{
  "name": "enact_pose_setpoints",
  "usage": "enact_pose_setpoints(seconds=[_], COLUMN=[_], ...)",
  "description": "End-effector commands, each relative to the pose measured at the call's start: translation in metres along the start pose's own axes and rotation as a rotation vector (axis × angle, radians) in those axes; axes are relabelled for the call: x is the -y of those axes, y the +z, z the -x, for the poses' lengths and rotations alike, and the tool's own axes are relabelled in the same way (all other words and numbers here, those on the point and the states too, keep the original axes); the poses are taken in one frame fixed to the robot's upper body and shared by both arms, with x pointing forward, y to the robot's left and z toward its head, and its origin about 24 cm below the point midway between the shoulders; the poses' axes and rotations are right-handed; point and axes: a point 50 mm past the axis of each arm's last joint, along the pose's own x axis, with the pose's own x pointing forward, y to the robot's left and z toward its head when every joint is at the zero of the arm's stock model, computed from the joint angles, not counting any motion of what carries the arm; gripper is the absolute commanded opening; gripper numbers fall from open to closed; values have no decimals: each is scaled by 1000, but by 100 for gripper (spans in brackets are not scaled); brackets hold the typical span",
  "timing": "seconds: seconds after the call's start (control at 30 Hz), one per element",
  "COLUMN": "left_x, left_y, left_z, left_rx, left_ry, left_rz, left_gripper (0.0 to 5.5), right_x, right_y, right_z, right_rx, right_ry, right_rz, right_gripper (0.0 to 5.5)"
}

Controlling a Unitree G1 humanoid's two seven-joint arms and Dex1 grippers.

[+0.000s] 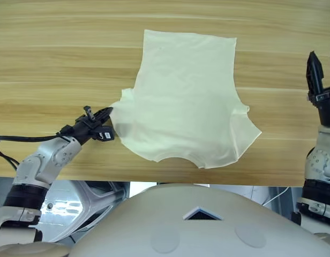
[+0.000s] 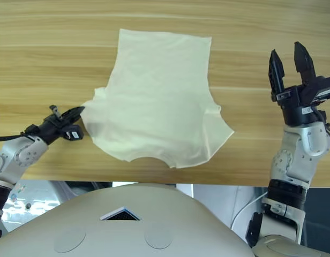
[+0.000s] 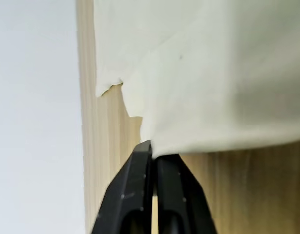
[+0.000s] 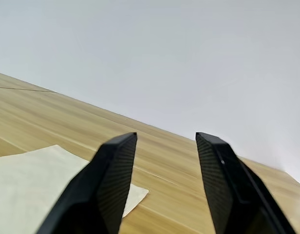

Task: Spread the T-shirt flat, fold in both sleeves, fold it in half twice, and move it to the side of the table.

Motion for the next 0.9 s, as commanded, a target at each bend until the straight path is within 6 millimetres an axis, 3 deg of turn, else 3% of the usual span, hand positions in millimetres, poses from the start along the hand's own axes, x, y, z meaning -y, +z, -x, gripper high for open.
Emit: enact_pose_setpoints(seconds=[0.03,0.17,0.33,0.7,0.9], left_x=[27,23,16,16,26], left_y=[12,33,49,60,58], left_z=[-4,-13,-18,-31,-38], left_rx=[4,157,297,433,435], left_ry=[3,77,133,-17,-158], left_rz=[147,332,440,371,301], left_gripper=[1,1,1,1,1], right_x=[1,0,2,-4,-7], right_y=[-2,-4,-7,-15,-15], right_z=[-2,-3,-2,-7,-11], right_rx=[-10,-8,-17,-21,-16], right_ry=[5,10,9,26,38], right_rz=[1,-2,-1,-5,-5], right_gripper=[223,223,223,223,223])
